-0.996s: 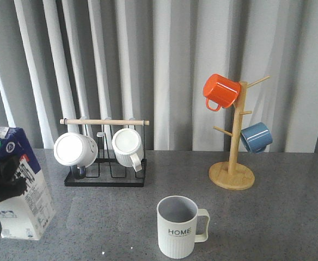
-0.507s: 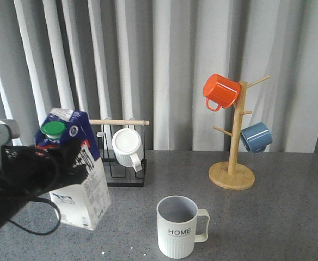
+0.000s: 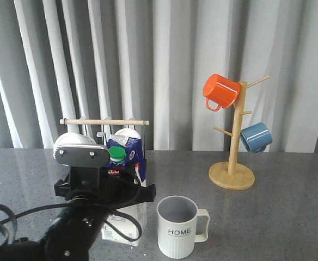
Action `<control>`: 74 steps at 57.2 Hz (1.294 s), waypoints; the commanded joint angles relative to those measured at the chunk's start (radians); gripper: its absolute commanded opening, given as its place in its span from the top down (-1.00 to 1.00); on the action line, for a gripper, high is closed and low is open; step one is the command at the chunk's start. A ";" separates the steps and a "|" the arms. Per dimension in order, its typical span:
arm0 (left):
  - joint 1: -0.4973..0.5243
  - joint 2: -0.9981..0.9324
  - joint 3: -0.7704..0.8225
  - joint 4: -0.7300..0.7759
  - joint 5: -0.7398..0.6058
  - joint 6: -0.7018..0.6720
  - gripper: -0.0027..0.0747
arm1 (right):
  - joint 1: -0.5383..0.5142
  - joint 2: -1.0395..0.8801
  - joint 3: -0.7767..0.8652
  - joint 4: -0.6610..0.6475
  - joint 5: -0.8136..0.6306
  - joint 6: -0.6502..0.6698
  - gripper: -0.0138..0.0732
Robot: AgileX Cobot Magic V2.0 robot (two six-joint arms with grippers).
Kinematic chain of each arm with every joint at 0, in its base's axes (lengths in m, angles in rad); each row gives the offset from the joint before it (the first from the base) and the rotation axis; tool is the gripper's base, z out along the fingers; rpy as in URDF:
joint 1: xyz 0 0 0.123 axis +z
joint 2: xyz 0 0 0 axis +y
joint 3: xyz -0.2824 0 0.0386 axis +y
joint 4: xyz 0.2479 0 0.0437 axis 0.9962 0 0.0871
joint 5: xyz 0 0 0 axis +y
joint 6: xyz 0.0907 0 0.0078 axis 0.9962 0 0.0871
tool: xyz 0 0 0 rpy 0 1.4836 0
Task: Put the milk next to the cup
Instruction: 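Carry the milk carton with the left gripper beside the HOME mug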
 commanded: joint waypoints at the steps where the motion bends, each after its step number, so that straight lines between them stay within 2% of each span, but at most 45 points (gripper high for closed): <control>1: -0.021 -0.001 -0.053 -0.100 -0.140 0.041 0.23 | -0.007 -0.003 -0.027 -0.010 -0.072 -0.007 0.70; 14: -0.032 0.052 -0.072 -0.135 -0.171 0.061 0.23 | -0.007 -0.003 -0.027 -0.010 -0.072 -0.007 0.70; 29: -0.110 0.100 -0.087 -0.146 -0.312 0.041 0.23 | -0.007 -0.003 -0.027 -0.010 -0.072 -0.007 0.70; 42: -0.120 0.123 -0.102 -0.216 -0.339 0.040 0.23 | -0.007 -0.003 -0.027 -0.010 -0.072 -0.007 0.70; 74: -0.120 0.128 -0.102 -0.214 -0.300 0.040 0.23 | -0.007 -0.003 -0.027 -0.010 -0.072 -0.007 0.70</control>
